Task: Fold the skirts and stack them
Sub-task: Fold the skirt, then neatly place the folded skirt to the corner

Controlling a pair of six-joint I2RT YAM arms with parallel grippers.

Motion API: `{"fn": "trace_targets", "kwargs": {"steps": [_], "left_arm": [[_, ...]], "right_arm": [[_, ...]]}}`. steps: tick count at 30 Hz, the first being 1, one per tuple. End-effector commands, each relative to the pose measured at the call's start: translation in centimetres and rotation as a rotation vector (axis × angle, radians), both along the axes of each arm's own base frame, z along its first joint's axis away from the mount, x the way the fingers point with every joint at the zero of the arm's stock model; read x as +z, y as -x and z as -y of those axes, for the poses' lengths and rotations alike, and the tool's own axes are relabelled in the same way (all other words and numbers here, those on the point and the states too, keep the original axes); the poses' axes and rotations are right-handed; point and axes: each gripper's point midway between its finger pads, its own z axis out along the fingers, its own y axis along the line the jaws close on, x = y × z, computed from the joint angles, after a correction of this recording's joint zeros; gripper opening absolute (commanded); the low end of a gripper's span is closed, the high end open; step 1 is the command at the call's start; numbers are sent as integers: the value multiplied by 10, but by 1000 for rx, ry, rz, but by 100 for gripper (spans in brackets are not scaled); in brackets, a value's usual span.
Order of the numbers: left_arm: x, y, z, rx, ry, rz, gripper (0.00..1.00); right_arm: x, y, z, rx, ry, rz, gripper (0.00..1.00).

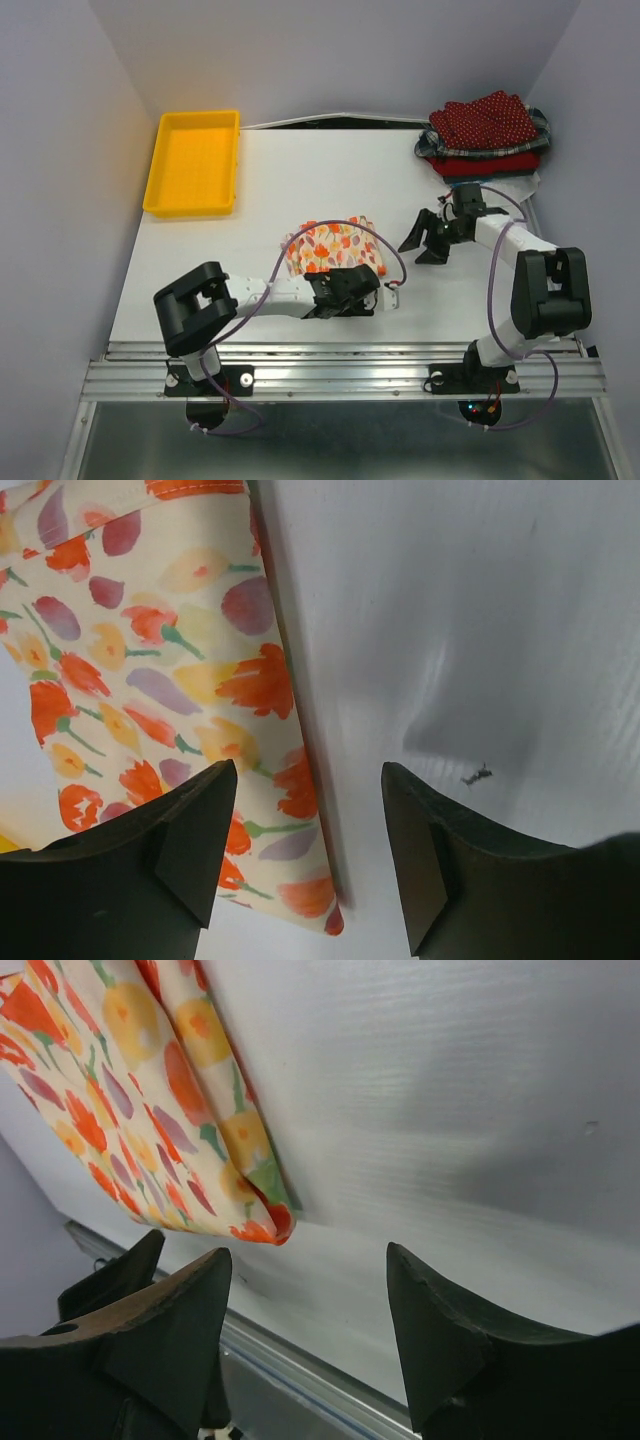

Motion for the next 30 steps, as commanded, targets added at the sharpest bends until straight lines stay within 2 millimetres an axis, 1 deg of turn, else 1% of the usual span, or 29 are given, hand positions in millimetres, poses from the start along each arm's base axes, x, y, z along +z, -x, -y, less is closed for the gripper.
{"fn": "trace_targets", "kwargs": {"steps": [1,2,3,5,6,7,9,10,11,12,13,14,15,16,17,18,19,21,23,24,25,27,28,29,30], "left_arm": [[-1,-19,15,57,28,35,70],[-4,-23,13,69,25,32,67],[-9,-25,13,73,19,23,61],[-12,-30,11,93,24,22,53],[-11,-37,9,107,34,18,49],[-11,-39,9,111,41,11,41],[-8,-43,12,115,72,-16,33],[-2,-50,12,128,92,-28,30],[-1,-52,12,129,103,-38,24],[3,-55,15,124,123,-52,21],[6,-54,18,111,132,-57,20],[8,-56,19,109,142,-58,18],[10,-55,23,95,159,-72,15],[13,-56,25,90,169,-81,13],[15,-57,26,92,177,-85,8],[12,-55,26,86,171,-100,4],[14,-57,27,83,175,-103,0],[16,-56,30,74,187,-112,0],[18,-56,32,67,199,-123,0],[20,-57,33,65,207,-127,0],[22,-58,34,61,213,-129,0],[23,-60,34,68,218,-130,0],[27,-63,35,74,229,-125,0],[28,-63,37,70,238,-139,0],[27,-62,39,70,247,-161,0]], "right_arm": [[12,1,-21,-10,-149,44,70],[10,3,-23,-11,-162,44,70],[1,8,-23,-22,-169,40,70],[-6,11,-24,-37,-180,35,71],[-7,9,-26,-43,-198,51,72],[-14,16,-26,-49,-203,34,73],[-16,17,-29,-69,-233,22,74],[-13,11,-30,-76,-249,58,75],[-19,18,-31,-90,-265,44,76],[-13,8,-34,-114,-298,91,78],[-13,7,-34,-129,-312,102,78],[-18,11,-37,-137,-318,101,79],[-17,8,-37,-167,-335,105,80],[-11,1,-42,-158,-353,161,80],[-9,-2,-45,-161,-364,179,80],[-9,-2,-51,-169,-379,172,80],[-6,-9,-52,-171,-393,206,82],[-2,-14,-61,-158,-401,233,84],[-7,-17,-64,-162,-399,230,87],[-5,-24,-64,-177,-408,243,87],[-11,-23,-69,-173,-411,224,88],[-15,-24,-74,-173,-417,212,89],[-15,-23,-79,-161,-424,206,92],[-18,-24,-80,-166,-430,196,94],[-23,-19,-86,-168,-443,162,95]]}}
